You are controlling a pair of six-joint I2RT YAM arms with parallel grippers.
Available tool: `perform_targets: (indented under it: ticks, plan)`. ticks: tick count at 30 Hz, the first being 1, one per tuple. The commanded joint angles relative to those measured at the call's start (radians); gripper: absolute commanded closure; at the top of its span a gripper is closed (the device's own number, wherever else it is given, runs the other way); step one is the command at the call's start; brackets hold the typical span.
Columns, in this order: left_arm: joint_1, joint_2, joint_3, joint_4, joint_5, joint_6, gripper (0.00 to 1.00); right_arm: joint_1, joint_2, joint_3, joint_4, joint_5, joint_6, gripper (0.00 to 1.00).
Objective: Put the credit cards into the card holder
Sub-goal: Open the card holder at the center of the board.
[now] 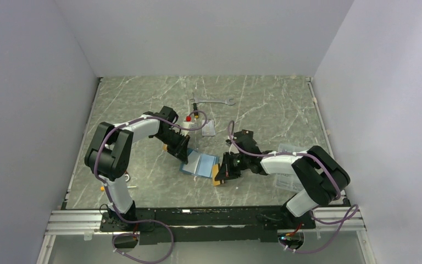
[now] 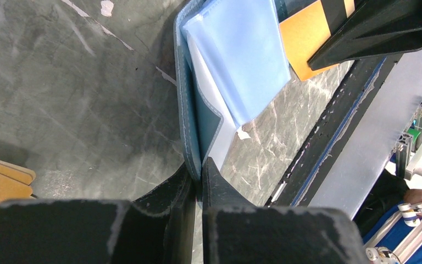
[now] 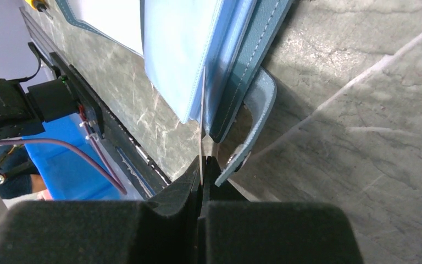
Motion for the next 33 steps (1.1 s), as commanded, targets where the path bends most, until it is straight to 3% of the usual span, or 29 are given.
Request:
perform_targets:
  ticks: [1,16,33]
  plan:
    - [-0.005,-0.044,0.032,-0.013,0.009,0.026,0.89,0.013,-0.014,0.054,-0.041,0.026,-0.034,1.00]
    - [-0.004,-0.050,0.042,-0.020,0.027,0.029,0.89,0.079,-0.063,0.167,-0.130,0.049,-0.055,1.00]
    - [0.015,-0.070,0.042,-0.056,0.082,0.064,0.87,0.086,0.131,0.312,-0.096,0.004,-0.065,1.00]
